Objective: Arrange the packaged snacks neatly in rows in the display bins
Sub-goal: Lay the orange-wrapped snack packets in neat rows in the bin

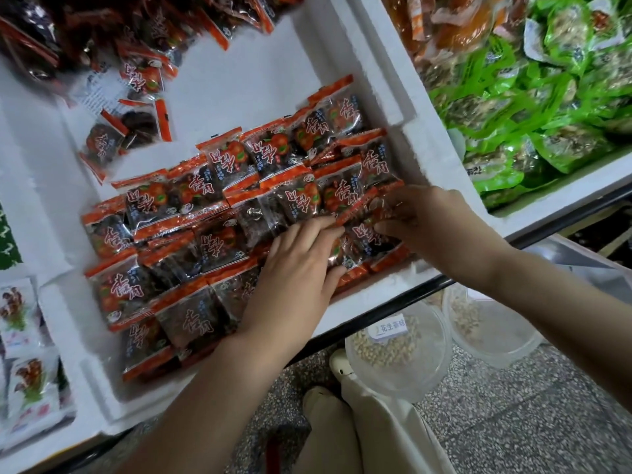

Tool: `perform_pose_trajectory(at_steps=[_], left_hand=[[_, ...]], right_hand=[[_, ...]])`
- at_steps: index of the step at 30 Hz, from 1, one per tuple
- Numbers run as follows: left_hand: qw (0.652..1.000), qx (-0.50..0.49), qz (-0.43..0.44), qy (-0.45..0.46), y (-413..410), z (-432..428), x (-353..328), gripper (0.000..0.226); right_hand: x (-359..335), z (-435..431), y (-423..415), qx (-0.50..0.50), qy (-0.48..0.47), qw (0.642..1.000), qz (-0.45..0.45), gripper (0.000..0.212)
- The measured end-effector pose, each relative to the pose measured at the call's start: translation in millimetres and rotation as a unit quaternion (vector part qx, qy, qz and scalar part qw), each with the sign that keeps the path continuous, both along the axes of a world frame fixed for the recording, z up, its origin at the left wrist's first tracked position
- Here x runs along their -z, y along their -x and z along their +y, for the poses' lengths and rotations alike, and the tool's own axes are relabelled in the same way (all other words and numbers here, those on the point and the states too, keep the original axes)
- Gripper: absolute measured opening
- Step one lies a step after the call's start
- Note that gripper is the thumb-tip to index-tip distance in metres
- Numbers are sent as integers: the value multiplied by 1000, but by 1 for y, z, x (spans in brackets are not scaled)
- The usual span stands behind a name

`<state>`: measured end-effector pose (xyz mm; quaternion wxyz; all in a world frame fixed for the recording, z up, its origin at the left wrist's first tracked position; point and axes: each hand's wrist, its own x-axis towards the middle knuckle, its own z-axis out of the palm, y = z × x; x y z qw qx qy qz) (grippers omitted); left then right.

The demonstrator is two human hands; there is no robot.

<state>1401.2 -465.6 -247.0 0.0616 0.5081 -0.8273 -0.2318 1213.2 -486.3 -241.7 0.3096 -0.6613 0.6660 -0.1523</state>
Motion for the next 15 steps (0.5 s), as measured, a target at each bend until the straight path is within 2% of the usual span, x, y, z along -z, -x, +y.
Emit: perform_pose_trajectory(at_steps=[7, 10, 15], left_hand=[[1000, 26, -17, 2, -11, 2, 0, 43], [999, 34, -17, -16, -13, 2, 0, 45], [998, 48, 5, -44, -21, 0, 4, 48]], right_hand=[[7, 2, -8, -1, -1, 1000, -6, 26], [8, 1, -8, 16, -25, 999, -36, 39], [10, 3, -7, 33, -56, 994, -88, 40]])
